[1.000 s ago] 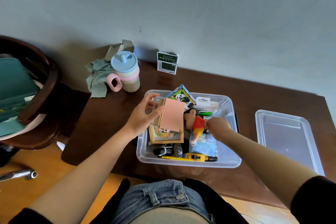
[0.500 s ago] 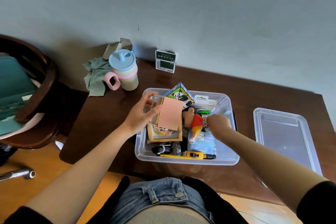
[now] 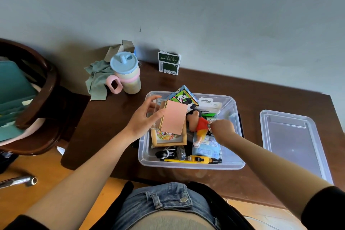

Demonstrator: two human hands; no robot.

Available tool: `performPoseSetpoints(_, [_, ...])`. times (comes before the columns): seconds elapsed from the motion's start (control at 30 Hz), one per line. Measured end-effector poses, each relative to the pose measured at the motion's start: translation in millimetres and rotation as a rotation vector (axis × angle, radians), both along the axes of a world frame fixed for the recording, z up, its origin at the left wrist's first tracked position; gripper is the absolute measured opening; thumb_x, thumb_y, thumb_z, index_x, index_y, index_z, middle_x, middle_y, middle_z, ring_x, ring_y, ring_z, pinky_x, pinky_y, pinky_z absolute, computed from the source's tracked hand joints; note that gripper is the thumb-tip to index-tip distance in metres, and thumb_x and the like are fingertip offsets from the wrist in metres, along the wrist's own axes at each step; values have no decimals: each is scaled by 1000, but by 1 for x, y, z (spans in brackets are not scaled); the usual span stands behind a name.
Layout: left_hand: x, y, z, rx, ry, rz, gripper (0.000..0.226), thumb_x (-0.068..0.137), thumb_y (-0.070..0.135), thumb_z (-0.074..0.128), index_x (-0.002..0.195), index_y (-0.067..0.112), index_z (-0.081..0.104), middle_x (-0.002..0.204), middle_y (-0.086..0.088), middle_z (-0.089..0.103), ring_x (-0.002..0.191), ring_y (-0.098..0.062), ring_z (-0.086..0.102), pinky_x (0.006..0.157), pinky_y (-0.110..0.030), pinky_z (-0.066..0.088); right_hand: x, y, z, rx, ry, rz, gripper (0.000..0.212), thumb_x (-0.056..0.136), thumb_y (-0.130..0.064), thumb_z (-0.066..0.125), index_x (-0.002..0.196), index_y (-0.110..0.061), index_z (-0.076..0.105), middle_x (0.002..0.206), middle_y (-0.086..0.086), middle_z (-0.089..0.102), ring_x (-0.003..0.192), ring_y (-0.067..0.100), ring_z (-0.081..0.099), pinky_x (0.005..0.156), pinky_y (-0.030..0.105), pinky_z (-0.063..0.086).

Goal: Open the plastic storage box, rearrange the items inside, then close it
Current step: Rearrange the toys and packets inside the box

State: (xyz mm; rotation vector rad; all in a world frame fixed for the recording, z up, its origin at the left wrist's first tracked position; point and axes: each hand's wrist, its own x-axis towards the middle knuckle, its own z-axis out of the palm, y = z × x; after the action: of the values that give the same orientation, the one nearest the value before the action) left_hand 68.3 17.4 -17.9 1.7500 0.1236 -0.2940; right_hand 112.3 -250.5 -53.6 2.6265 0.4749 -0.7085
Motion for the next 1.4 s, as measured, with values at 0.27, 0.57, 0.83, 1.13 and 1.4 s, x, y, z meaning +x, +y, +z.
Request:
performPoseSetpoints(0.27, [0, 0, 1, -11, 0, 1, 51, 70, 60, 60, 116, 43, 46, 116, -11, 59, 108, -21, 60, 93, -51, 50, -17, -2, -5, 80, 134, -255, 11, 88, -4, 48, 92, -10, 56, 82, 0, 53, 79, 18, 56, 58, 24, 42])
performPoseSetpoints(0.57, [1, -2, 2, 20, -15, -2, 58, 68, 63, 58, 119, 38, 45, 116, -10, 60, 110, -19, 59, 96, -49, 48, -45, -1, -24, 256, 16, -568, 52, 90, -1, 46, 138, -5, 27, 110, 10, 64, 99, 28, 62, 62, 32, 41])
performPoseSetpoints(0.83, [3, -5, 3, 53, -106, -50, 48, 69, 57, 63, 114, 47, 50, 104, 21, 62, 103, -3, 59, 91, -35, 49, -44, 1, -16, 540, 109, -876, 17, 95, -9, 41, 109, -3, 47, 102, 14, 63, 92, 31, 63, 68, 36, 48])
performPoseSetpoints(1.13, [13, -22, 14, 371, -76, -571, 51, 64, 57, 68, 109, 49, 45, 105, 21, 55, 97, 0, 55, 88, -30, 48, -49, -2, 3, 1027, 442, -1297, 15, 102, -9, 36, 95, -1, 47, 106, 21, 63, 70, 21, 61, 62, 36, 57])
performPoseSetpoints(1.4, [27, -30, 25, 721, -207, -745, 48, 65, 63, 72, 99, 33, 57, 112, 15, 41, 103, -4, 45, 89, -24, 40, -48, 4, -3, 1140, 173, -1399, 16, 102, -13, 35, 108, -3, 45, 115, 18, 60, 98, 29, 61, 91, 51, 50])
